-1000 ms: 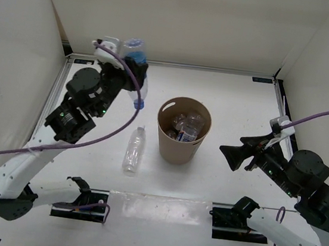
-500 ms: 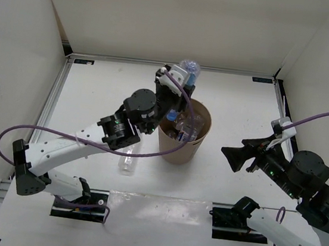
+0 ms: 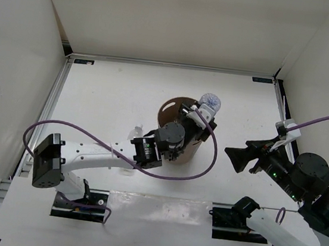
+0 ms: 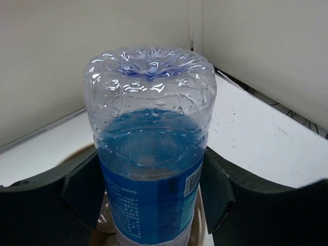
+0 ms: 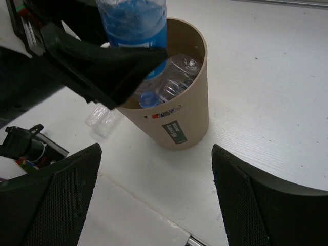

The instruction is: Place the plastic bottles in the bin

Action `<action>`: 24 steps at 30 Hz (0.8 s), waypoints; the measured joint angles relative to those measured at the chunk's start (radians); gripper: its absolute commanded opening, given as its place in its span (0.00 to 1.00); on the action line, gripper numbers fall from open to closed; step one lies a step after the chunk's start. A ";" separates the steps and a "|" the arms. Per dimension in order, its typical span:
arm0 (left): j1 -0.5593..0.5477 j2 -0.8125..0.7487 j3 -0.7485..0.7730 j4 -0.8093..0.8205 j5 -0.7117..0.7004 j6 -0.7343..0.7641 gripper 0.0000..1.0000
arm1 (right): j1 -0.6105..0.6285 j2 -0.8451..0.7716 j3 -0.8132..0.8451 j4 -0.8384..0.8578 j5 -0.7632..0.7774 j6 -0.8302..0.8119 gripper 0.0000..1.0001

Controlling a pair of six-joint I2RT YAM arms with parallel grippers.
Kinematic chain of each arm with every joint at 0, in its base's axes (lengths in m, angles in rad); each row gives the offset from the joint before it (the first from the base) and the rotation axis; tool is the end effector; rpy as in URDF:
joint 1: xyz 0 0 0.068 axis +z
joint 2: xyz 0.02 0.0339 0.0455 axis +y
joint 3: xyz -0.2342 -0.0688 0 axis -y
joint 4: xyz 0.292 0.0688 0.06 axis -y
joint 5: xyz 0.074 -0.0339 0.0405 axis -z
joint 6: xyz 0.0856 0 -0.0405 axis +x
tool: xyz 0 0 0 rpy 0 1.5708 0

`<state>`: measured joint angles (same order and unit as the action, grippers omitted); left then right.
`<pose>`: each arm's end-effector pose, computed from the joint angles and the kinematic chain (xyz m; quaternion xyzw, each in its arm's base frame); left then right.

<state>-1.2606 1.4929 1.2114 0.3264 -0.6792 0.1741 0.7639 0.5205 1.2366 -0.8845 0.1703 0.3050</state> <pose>0.1853 -0.4020 0.3298 0.2469 0.6493 -0.1552 0.7024 0.1211 0.0959 0.4404 -0.1197 0.7538 0.2715 0.5863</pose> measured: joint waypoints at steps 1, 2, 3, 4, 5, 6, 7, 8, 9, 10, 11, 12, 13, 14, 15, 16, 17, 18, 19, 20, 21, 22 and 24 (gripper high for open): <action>-0.010 0.005 -0.011 0.021 -0.012 0.001 0.80 | -0.005 0.000 0.000 0.000 -0.003 -0.001 0.89; -0.021 0.008 -0.021 0.036 -0.021 0.004 0.82 | -0.010 -0.001 0.000 0.000 -0.008 -0.002 0.89; -0.031 0.009 -0.031 0.050 -0.030 0.005 0.91 | -0.016 -0.001 0.000 0.000 -0.014 -0.001 0.89; -0.039 0.009 -0.039 0.063 -0.038 0.010 0.96 | -0.019 -0.001 0.000 0.000 -0.019 -0.002 0.89; -0.047 0.009 -0.045 0.077 -0.045 0.014 1.00 | -0.024 -0.001 0.000 0.000 -0.024 -0.002 0.89; -0.055 0.009 -0.052 0.092 -0.050 0.019 1.00 | -0.029 -0.001 0.000 0.000 -0.028 -0.002 0.89; -0.062 0.009 -0.058 0.115 -0.054 0.022 1.00 | -0.033 -0.001 0.000 0.000 -0.034 -0.002 0.89; -0.069 0.009 -0.066 0.128 -0.058 0.026 1.00 | -0.037 -0.001 0.000 0.000 -0.039 -0.002 0.89; -0.076 0.009 -0.074 0.147 -0.062 0.033 1.00 | -0.042 -0.001 0.000 0.000 -0.044 -0.002 0.89; -0.082 0.009 -0.080 0.162 -0.068 0.040 1.00 | -0.045 -0.001 0.000 0.000 -0.049 -0.002 0.89; -0.089 0.010 -0.085 0.178 -0.075 0.052 1.00 | -0.049 -0.002 0.000 0.000 -0.054 -0.002 0.89; -0.097 0.011 -0.087 0.189 -0.089 0.066 1.00 | -0.054 -0.002 0.000 0.000 -0.060 -0.002 0.89; -0.104 0.014 -0.087 0.207 -0.104 0.085 1.00 | -0.058 -0.002 0.000 0.000 -0.065 -0.002 0.89; -0.114 0.017 -0.087 0.229 -0.126 0.108 1.00 | -0.061 -0.002 0.000 -0.001 -0.069 -0.002 0.89; -0.125 0.018 -0.087 0.253 -0.150 0.148 1.00 | -0.065 -0.003 0.000 0.000 -0.073 -0.002 0.89; -0.138 0.020 -0.084 0.285 -0.179 0.204 1.00 | -0.069 -0.003 0.000 -0.001 -0.076 -0.002 0.89; -0.153 0.020 -0.074 0.314 -0.209 0.265 1.00 | -0.072 -0.004 0.000 -0.001 -0.077 -0.002 0.89; -0.167 0.020 -0.055 0.341 -0.240 0.334 1.00 | -0.076 -0.005 0.000 -0.001 -0.081 -0.002 0.89; -0.179 0.019 -0.028 0.357 -0.266 0.401 1.00 | -0.079 -0.006 -0.001 0.000 -0.084 -0.002 0.89; -0.189 0.017 0.016 0.369 -0.288 0.472 1.00 | -0.082 -0.007 -0.003 0.000 -0.087 -0.002 0.89; -0.198 0.005 0.055 0.375 -0.302 0.528 1.00 | -0.084 -0.009 -0.007 0.000 -0.092 -0.002 0.89; -0.204 -0.019 0.086 0.372 -0.312 0.570 1.00 | -0.087 -0.011 -0.010 0.000 -0.095 -0.002 0.89; -0.209 -0.096 0.127 0.316 -0.330 0.606 1.00 | -0.091 -0.012 -0.019 0.008 -0.102 -0.002 0.89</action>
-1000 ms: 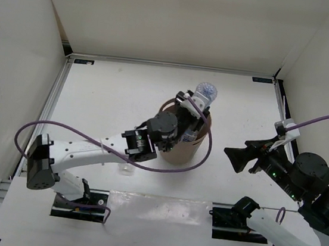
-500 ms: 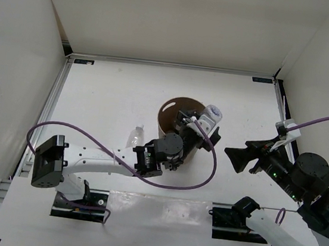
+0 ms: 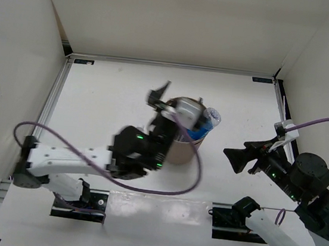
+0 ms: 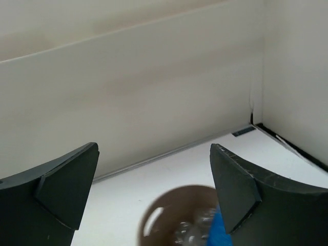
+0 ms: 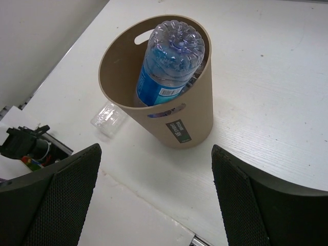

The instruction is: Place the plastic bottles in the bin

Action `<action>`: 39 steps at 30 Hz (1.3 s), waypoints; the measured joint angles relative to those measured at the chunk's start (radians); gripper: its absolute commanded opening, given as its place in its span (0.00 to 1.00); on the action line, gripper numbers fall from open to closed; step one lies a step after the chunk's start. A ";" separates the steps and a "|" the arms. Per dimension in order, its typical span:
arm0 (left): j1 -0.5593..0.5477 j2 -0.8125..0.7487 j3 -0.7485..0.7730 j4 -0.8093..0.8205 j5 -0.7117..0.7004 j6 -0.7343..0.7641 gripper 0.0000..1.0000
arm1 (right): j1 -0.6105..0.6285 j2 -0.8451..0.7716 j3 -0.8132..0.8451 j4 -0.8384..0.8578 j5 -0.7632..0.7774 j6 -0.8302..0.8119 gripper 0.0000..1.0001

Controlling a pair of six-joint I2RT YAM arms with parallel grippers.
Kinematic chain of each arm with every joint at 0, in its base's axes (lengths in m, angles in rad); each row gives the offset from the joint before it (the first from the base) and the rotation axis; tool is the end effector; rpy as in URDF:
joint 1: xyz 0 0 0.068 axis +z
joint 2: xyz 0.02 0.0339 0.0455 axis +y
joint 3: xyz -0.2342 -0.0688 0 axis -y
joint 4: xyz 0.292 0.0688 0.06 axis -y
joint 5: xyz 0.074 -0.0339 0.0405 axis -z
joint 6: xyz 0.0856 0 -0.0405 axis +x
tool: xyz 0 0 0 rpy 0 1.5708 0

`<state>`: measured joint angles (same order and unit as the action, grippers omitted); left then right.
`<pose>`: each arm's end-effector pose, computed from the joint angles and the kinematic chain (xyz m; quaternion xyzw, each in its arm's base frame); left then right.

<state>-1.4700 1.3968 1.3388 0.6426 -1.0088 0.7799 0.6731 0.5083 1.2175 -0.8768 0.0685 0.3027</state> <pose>0.1097 -0.3650 0.4531 0.1903 0.5628 -0.0456 0.8031 0.1249 0.0921 0.4366 -0.1188 0.7544 0.2793 0.5821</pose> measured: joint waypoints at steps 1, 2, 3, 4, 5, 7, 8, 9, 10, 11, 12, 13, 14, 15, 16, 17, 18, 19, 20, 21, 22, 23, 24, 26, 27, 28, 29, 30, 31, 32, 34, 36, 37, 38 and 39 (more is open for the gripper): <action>0.001 -0.060 0.006 -0.040 -0.008 0.000 1.00 | 0.000 0.000 -0.006 0.004 -0.005 0.000 0.89; 0.002 -0.126 0.010 -0.085 -0.026 -0.008 1.00 | -0.002 0.000 -0.013 0.007 -0.008 0.000 0.89; 0.005 -0.199 0.011 -0.130 -0.045 -0.024 1.00 | -0.003 -0.001 -0.020 0.011 -0.013 0.001 0.89; 0.012 -0.274 0.011 -0.174 -0.072 -0.060 1.00 | -0.004 -0.001 -0.025 0.012 -0.017 0.001 0.89; 0.028 -0.342 0.010 -0.236 -0.091 -0.108 1.00 | -0.004 -0.002 -0.031 0.015 -0.020 0.001 0.89; 0.105 -0.497 -0.011 -0.399 -0.117 -0.228 1.00 | -0.004 -0.006 -0.042 0.021 -0.024 0.001 0.89; 0.157 -0.575 -0.031 -0.497 -0.133 -0.314 1.00 | -0.004 -0.008 -0.048 0.025 -0.027 0.001 0.89; 0.203 -0.646 -0.048 -0.583 -0.144 -0.395 1.00 | -0.004 -0.011 -0.053 0.032 -0.030 0.002 0.89; 0.241 -0.708 -0.071 -0.660 -0.154 -0.483 1.00 | -0.004 -0.011 -0.059 0.039 -0.033 0.002 0.89; 0.267 -0.754 -0.096 -0.732 -0.165 -0.554 1.00 | -0.004 -0.011 -0.064 0.047 -0.037 0.002 0.89; 0.281 -0.779 -0.117 -0.785 -0.176 -0.605 1.00 | -0.004 -0.011 -0.070 0.056 -0.043 0.002 0.89; 0.291 -0.787 -0.140 -0.846 -0.192 -0.658 1.00 | -0.003 -0.011 -0.076 0.064 -0.050 0.003 0.89; 0.294 -0.776 -0.156 -0.892 -0.198 -0.692 1.00 | -0.003 -0.011 -0.083 0.072 -0.058 0.003 0.89; 0.296 -0.750 -0.171 -0.941 -0.201 -0.723 1.00 | 0.001 -0.010 -0.087 0.076 -0.066 0.004 0.89; 0.297 -0.711 -0.185 -0.985 -0.200 -0.746 1.00 | 0.003 -0.009 -0.090 0.079 -0.072 0.005 0.89; 0.301 -0.666 -0.198 -1.019 -0.193 -0.764 1.00 | 0.005 -0.009 -0.090 0.081 -0.077 0.005 0.89; 0.313 -0.630 -0.211 -1.045 -0.178 -0.782 1.00 | 0.010 -0.008 -0.090 0.084 -0.079 0.005 0.89; 0.332 -0.592 -0.230 -1.064 -0.150 -0.800 1.00 | 0.013 -0.009 -0.090 0.087 -0.080 0.005 0.89; 0.364 -0.567 -0.254 -1.081 -0.108 -0.816 1.00 | 0.016 -0.011 -0.090 0.088 -0.079 0.005 0.89; 0.404 -0.556 -0.282 -1.094 -0.053 -0.833 1.00 | 0.018 -0.014 -0.090 0.087 -0.079 0.005 0.89; 0.466 -0.557 -0.310 -1.109 0.011 -0.855 1.00 | 0.019 -0.018 -0.090 0.087 -0.078 0.005 0.89; 0.531 -0.566 -0.330 -1.121 0.072 -0.875 1.00 | 0.021 -0.025 -0.090 0.085 -0.077 0.005 0.89; 0.601 -0.572 -0.338 -1.138 0.140 -0.899 1.00 | 0.022 -0.035 -0.090 0.085 -0.072 0.004 0.89; 0.748 -0.571 -0.322 -1.162 0.294 -0.938 1.00 | 0.022 -0.056 -0.090 0.079 -0.062 0.004 0.89; 0.823 -0.550 -0.305 -1.174 0.380 -0.954 1.00 | 0.022 -0.065 -0.090 0.074 -0.056 0.004 0.89; 0.899 -0.524 -0.276 -1.184 0.476 -0.972 1.00 | 0.021 -0.072 -0.090 0.068 -0.053 0.004 0.89; 0.959 -0.487 -0.254 -1.182 0.555 -0.990 1.00 | 0.021 -0.077 -0.090 0.064 -0.049 0.004 0.89; 1.003 -0.457 -0.245 -1.177 0.615 -1.004 1.00 | 0.020 -0.080 -0.090 0.062 -0.047 0.004 0.89; 1.030 -0.429 -0.253 -1.162 0.675 -1.016 1.00 | 0.018 -0.080 -0.090 0.061 -0.045 0.004 0.89; 1.042 -0.406 -0.277 -1.143 0.728 -1.026 1.00 | 0.016 -0.080 -0.090 0.059 -0.045 0.004 0.89; 1.050 -0.371 -0.343 -1.128 0.819 -1.040 1.00 | 0.013 -0.080 -0.090 0.055 -0.045 0.004 0.89; 1.050 -0.327 -0.383 -1.137 0.882 -1.048 1.00 | 0.013 -0.080 -0.090 0.055 -0.045 0.004 0.89; 1.050 -0.295 -0.386 -1.144 0.909 -1.051 1.00 | 0.013 -0.080 -0.090 0.055 -0.045 0.003 0.89; 1.050 -0.256 -0.386 -1.138 0.934 -1.056 1.00 | 0.013 -0.080 -0.090 0.055 -0.045 0.003 0.89; 1.050 -0.227 -0.387 -1.132 0.949 -1.059 1.00 | 0.012 -0.080 -0.090 0.055 -0.045 0.004 0.89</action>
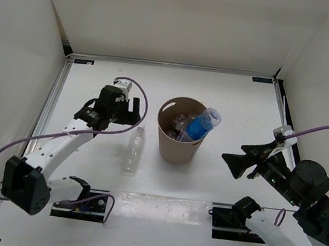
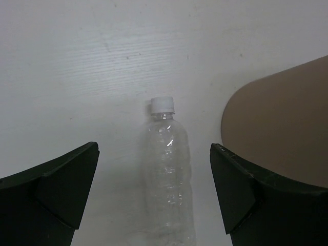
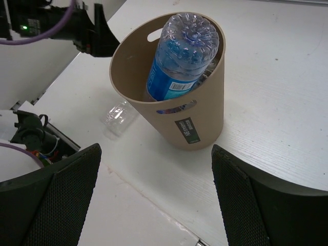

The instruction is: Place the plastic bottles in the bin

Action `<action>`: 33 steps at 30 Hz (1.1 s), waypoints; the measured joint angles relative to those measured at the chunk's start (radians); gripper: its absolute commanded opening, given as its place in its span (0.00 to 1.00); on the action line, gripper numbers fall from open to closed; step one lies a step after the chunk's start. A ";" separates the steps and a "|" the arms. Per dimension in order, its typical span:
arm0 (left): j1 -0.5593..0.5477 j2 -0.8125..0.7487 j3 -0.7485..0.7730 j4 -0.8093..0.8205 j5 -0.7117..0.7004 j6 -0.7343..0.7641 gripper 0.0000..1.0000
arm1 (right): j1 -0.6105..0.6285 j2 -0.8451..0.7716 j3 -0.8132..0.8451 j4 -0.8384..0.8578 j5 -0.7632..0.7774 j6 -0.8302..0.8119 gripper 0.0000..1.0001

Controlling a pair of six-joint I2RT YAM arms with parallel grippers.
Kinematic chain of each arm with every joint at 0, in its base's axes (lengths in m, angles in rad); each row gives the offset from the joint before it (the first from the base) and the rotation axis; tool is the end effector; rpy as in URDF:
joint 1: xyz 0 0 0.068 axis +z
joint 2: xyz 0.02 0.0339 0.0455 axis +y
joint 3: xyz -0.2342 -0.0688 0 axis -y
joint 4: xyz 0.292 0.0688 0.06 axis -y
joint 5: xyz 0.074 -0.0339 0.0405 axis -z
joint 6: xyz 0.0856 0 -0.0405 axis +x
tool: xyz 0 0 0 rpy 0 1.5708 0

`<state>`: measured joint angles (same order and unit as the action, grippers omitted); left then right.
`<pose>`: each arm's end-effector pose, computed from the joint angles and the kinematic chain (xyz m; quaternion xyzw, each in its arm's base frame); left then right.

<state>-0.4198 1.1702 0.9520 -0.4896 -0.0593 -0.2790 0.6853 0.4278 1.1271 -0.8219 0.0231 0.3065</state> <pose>0.3197 -0.1372 0.2209 0.0515 0.9066 -0.1178 0.4020 0.1175 0.0935 0.4250 -0.1335 0.7371 0.3076 0.5867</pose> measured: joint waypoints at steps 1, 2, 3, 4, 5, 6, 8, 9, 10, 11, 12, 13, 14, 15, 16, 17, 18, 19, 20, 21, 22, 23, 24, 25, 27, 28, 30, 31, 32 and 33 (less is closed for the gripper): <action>0.000 0.027 -0.004 0.007 0.014 -0.004 1.00 | -0.001 0.000 0.000 0.000 0.000 0.000 0.89; 0.000 0.051 -0.013 0.015 0.026 -0.011 1.00 | -0.001 0.000 0.000 0.000 0.000 0.000 0.89; 0.000 0.067 -0.023 0.021 0.034 -0.014 1.00 | -0.001 0.000 0.000 0.000 0.000 0.000 0.89; 0.000 0.080 -0.030 0.025 0.042 -0.018 1.00 | -0.001 0.000 0.000 0.000 0.000 0.000 0.89; -0.001 0.096 -0.034 0.026 0.048 -0.021 1.00 | -0.002 0.000 0.000 0.000 0.000 0.000 0.89; -0.002 0.114 -0.035 0.031 0.052 -0.023 1.00 | -0.002 0.000 0.000 0.000 0.000 0.000 0.89; -0.007 0.153 -0.035 0.044 0.059 -0.025 1.00 | -0.003 0.000 0.000 0.000 0.000 -0.001 0.89; -0.010 0.175 -0.035 0.052 0.064 -0.025 1.00 | -0.003 0.001 0.000 0.000 0.000 -0.001 0.89; -0.015 0.198 -0.035 0.057 0.071 -0.025 1.00 | -0.003 0.001 0.000 0.000 0.000 -0.001 0.89; -0.019 0.219 -0.035 0.058 0.077 -0.025 1.00 | -0.004 0.002 0.000 -0.002 0.000 -0.002 0.89; -0.024 0.239 -0.035 0.059 0.083 -0.025 1.00 | -0.004 0.004 0.000 -0.003 0.001 -0.002 0.89; -0.028 0.260 -0.035 0.063 0.090 -0.025 1.00 | -0.004 0.005 0.000 -0.005 0.001 -0.003 0.89; -0.030 0.278 -0.035 0.068 0.097 -0.025 1.00 | -0.004 0.006 0.000 -0.008 0.002 -0.003 0.89; -0.035 0.301 -0.035 0.073 0.105 -0.025 1.00 | -0.004 0.006 0.000 -0.012 0.003 -0.003 0.89; -0.037 0.315 -0.035 0.076 0.108 -0.025 1.00 | -0.005 0.006 0.000 -0.016 0.005 -0.003 0.89; -0.041 0.332 -0.035 0.078 0.113 -0.025 1.00 | -0.005 0.006 0.000 -0.018 0.008 -0.004 0.89; -0.044 0.346 -0.035 0.080 0.116 -0.025 1.00 | -0.005 0.006 0.000 -0.020 0.008 -0.004 0.89; -0.048 0.359 -0.035 0.080 0.117 -0.025 0.99 | -0.005 0.006 0.000 -0.022 0.011 -0.004 0.89; -0.053 0.372 -0.035 0.080 0.121 -0.026 0.96 | -0.005 0.006 0.000 -0.023 0.012 -0.004 0.89; -0.056 0.380 -0.035 0.080 0.121 -0.027 0.95 | -0.005 0.006 0.000 -0.023 0.013 -0.004 0.89; -0.058 0.391 -0.033 0.075 0.121 -0.027 0.92 | -0.005 0.006 0.000 -0.023 0.016 -0.005 0.89; -0.061 0.404 -0.026 0.063 0.121 -0.027 0.90 | -0.005 0.006 -0.001 -0.024 0.019 -0.005 0.89; -0.062 0.420 -0.016 0.053 0.121 -0.026 0.88 | -0.005 0.006 -0.001 -0.026 0.021 -0.005 0.89; -0.062 0.440 -0.003 0.043 0.122 -0.025 0.87 | -0.005 0.006 -0.001 -0.027 0.024 -0.006 0.89; -0.063 0.473 0.018 0.025 0.122 -0.021 0.84 | -0.006 0.008 -0.001 -0.031 0.029 -0.010 0.89; -0.063 0.486 0.025 0.019 0.121 -0.018 0.82 | -0.006 0.008 -0.001 -0.033 0.031 -0.011 0.89; -0.063 0.507 0.031 0.008 0.122 -0.017 0.71 | -0.008 0.011 -0.001 -0.039 0.034 -0.012 0.89; -0.063 0.514 0.033 -0.001 0.122 -0.016 0.67 | -0.009 0.011 -0.001 -0.041 0.034 -0.012 0.89; -0.063 0.517 0.040 -0.011 0.122 -0.016 0.66 | -0.009 0.011 -0.001 -0.043 0.034 -0.013 0.89; -0.063 0.516 0.048 -0.024 0.118 -0.014 0.64 | -0.010 0.012 -0.001 -0.044 0.035 -0.014 0.89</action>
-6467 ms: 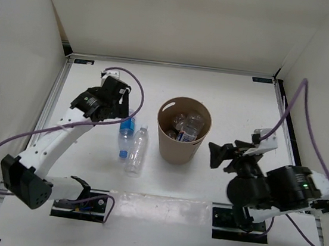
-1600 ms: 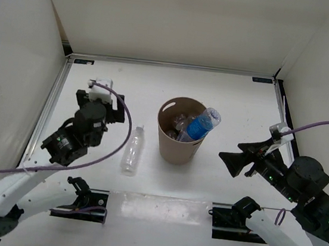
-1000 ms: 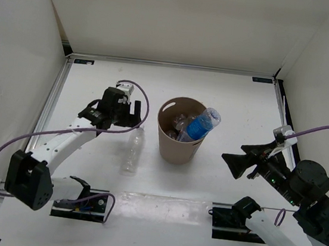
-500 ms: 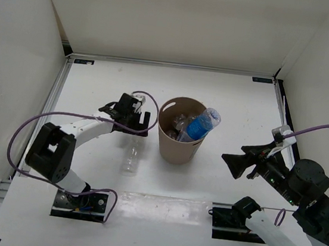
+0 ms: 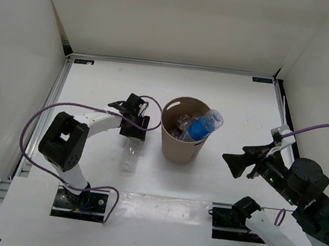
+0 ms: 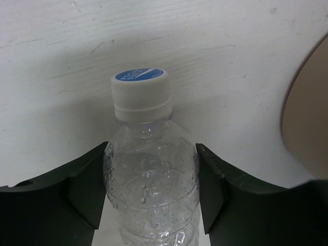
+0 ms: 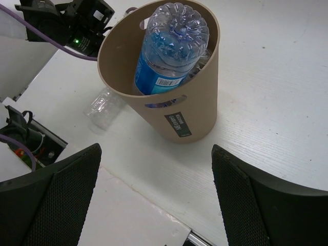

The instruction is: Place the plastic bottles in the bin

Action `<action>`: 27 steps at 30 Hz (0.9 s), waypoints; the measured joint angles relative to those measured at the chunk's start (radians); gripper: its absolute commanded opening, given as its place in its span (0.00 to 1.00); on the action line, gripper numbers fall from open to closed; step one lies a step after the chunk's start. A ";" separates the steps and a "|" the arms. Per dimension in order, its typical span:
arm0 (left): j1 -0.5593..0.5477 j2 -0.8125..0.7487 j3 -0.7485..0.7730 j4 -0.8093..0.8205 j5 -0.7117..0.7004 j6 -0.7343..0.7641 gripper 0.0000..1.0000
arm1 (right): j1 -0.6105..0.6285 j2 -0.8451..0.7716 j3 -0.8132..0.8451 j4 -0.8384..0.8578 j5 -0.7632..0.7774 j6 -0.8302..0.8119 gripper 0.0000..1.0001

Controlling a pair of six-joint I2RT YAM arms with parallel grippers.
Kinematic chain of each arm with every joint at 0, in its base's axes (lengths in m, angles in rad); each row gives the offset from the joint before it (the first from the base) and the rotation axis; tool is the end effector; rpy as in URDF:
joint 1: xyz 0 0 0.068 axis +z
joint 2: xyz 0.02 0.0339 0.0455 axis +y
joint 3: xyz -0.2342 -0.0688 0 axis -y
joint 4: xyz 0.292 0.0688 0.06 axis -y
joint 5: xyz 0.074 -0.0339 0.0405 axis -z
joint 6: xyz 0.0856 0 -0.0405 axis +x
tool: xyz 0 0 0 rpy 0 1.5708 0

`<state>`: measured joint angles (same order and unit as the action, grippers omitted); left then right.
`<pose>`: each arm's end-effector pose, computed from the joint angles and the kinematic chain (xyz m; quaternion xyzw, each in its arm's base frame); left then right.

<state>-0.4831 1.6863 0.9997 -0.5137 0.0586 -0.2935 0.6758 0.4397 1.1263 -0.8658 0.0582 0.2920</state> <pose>0.3241 -0.1757 0.0588 0.0984 0.9775 -0.0964 0.1595 0.1223 0.0917 0.4163 -0.1280 0.7567 0.2783 0.5776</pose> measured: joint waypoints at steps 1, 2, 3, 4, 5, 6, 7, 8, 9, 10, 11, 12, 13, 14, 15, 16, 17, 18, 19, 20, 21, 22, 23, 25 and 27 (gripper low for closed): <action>-0.001 -0.002 0.005 -0.010 -0.003 0.000 0.64 | 0.000 0.000 0.000 0.000 0.001 -0.001 0.89; -0.001 -0.008 0.009 -0.023 -0.011 0.000 0.63 | 0.000 0.000 0.000 0.000 0.003 -0.002 0.89; -0.002 -0.019 0.015 -0.042 -0.023 -0.001 0.59 | 0.000 0.000 0.000 0.000 0.004 -0.003 0.89; -0.002 -0.035 0.025 -0.070 -0.040 -0.001 0.57 | 0.000 0.000 0.000 0.000 0.006 -0.004 0.89; -0.003 -0.059 0.042 -0.103 -0.062 0.000 0.56 | 0.000 0.000 0.000 0.000 0.007 -0.004 0.89; -0.003 -0.084 0.067 -0.138 -0.087 0.000 0.53 | 0.000 0.000 0.000 0.000 0.008 -0.005 0.89; -0.003 -0.113 0.106 -0.181 -0.124 0.002 0.52 | 0.000 0.000 0.000 0.000 0.009 -0.005 0.89; -0.003 -0.153 0.150 -0.209 -0.155 0.004 0.49 | 0.000 0.000 0.000 0.000 0.010 -0.006 0.89; -0.004 -0.197 0.200 -0.235 -0.191 0.005 0.46 | 0.000 0.001 0.000 0.000 0.011 -0.006 0.89; -0.004 -0.239 0.260 -0.256 -0.229 0.008 0.44 | 0.000 0.002 0.000 0.000 0.011 -0.006 0.89; -0.004 -0.284 0.319 -0.258 -0.261 0.013 0.44 | 0.000 0.003 0.000 0.000 0.011 -0.006 0.89; -0.005 -0.327 0.367 -0.249 -0.285 0.019 0.45 | 0.000 0.005 0.000 0.001 0.011 -0.006 0.89; -0.005 -0.377 0.412 -0.229 -0.311 0.029 0.47 | 0.000 0.007 0.000 0.001 0.011 -0.006 0.89; -0.007 -0.426 0.452 -0.204 -0.336 0.038 0.47 | 0.000 0.010 0.000 0.001 0.011 -0.006 0.89; -0.012 -0.465 0.479 -0.180 -0.358 0.048 0.47 | 0.000 0.012 0.000 0.002 0.010 -0.005 0.89; -0.022 -0.507 0.514 -0.156 -0.381 0.064 0.47 | 0.000 0.015 0.000 0.002 0.010 -0.005 0.89; -0.034 -0.529 0.548 -0.134 -0.400 0.079 0.47 | 0.000 0.018 0.000 0.002 0.010 -0.005 0.89; -0.045 -0.542 0.581 -0.115 -0.417 0.095 0.48 | 0.000 0.021 0.000 0.002 0.010 -0.005 0.89; -0.057 -0.546 0.621 -0.098 -0.432 0.110 0.48 | 0.001 0.022 -0.002 0.003 0.010 -0.004 0.89; -0.077 -0.535 0.670 -0.077 -0.451 0.130 0.48 | 0.002 0.023 -0.003 0.004 0.010 -0.004 0.89; -0.100 -0.518 0.711 -0.047 -0.471 0.155 0.48 | 0.002 0.025 -0.004 0.003 0.010 -0.004 0.89; -0.124 -0.500 0.736 -0.013 -0.484 0.182 0.50 | 0.002 0.026 -0.004 0.004 0.010 -0.003 0.89; -0.154 -0.484 0.747 0.027 -0.497 0.212 0.50 | 0.002 0.027 -0.004 0.004 0.010 -0.003 0.89; -0.225 -0.453 0.719 0.142 -0.518 0.290 0.52 | 0.002 0.029 -0.004 0.005 0.010 -0.003 0.89; -0.290 -0.435 0.620 0.285 -0.532 0.366 0.54 | 0.002 0.032 -0.004 0.005 0.010 -0.002 0.89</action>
<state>-0.7734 1.2510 1.6196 -0.2287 -0.4732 0.0727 0.6777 0.4713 1.1225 -0.8608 0.0677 0.2901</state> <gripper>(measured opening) 0.720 0.894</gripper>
